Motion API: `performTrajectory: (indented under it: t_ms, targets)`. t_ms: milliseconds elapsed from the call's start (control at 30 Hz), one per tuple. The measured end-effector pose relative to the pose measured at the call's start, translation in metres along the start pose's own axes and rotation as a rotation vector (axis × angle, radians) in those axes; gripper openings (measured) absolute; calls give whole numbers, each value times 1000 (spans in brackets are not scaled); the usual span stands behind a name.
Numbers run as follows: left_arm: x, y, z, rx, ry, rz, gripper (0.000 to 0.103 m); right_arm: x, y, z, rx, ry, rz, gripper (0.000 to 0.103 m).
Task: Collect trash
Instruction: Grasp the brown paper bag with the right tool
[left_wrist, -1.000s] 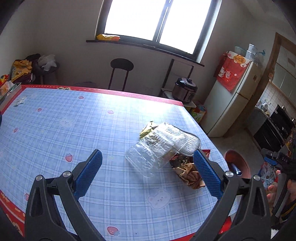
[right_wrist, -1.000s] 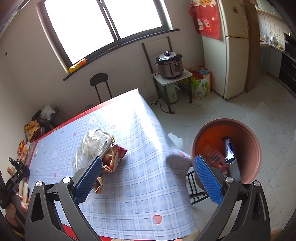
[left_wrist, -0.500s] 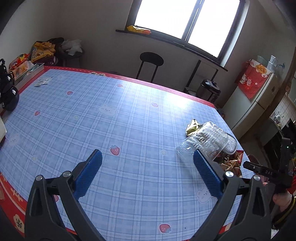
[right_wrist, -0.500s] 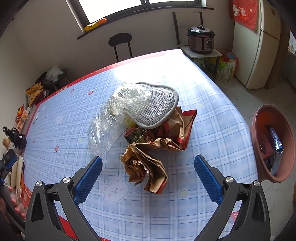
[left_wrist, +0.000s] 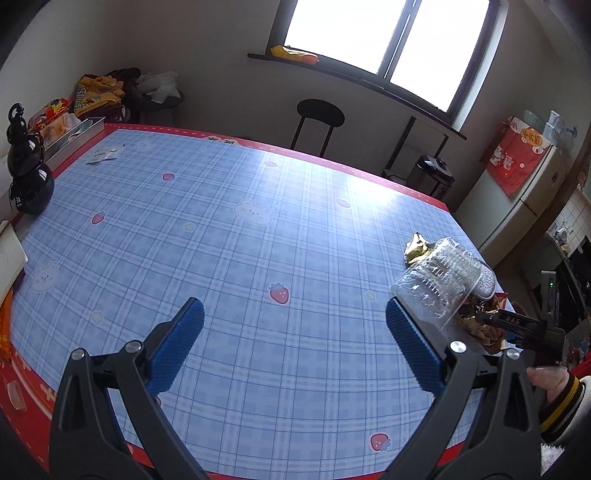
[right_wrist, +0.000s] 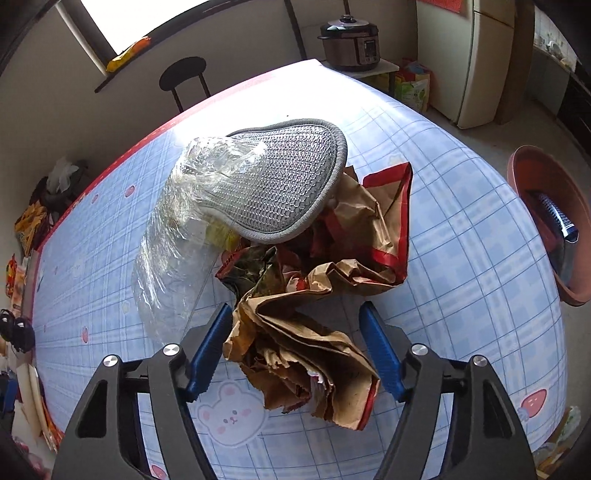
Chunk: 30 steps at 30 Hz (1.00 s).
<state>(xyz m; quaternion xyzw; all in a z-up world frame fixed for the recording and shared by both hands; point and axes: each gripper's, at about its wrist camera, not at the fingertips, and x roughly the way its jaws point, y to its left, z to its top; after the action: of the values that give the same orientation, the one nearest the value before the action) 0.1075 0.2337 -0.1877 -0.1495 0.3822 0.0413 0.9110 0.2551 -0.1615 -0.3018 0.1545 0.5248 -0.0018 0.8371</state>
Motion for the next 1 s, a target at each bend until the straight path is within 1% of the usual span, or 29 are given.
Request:
performTrajectory:
  t_ms: [33,67,133,267,467,633,767,900,1000]
  targets:
    - [0,1,0,-4,-1,1,97,-1,2,-1,-9,-1,-2,62]
    - [1,0,0,-5,-1,0,97,-3,3,-2,-17,0,9,54]
    - [2,-3,1,-4,3,-4,97,-6,4,-3,-22,8,38,48]
    - [6,-16,0,8,9,-20,97,-15,2,-4,-28,11,85,38]
    - [7,-40,0,40,9,-39,97,-26,-14,-11,-6,35,172,35]
    - [9,-62,-3,59,18,-54,97,-37,-24,-23,1,75,233,34]
    - [11,-84,-4,80,20,-77,97,-50,-33,-28,-21,79,246,33]
    - [14,-106,-5,106,22,-111,97,-68,-44,-26,-49,47,240,32]
    - [22,-123,-10,137,42,-136,97,-80,-54,-25,-62,31,242,31]
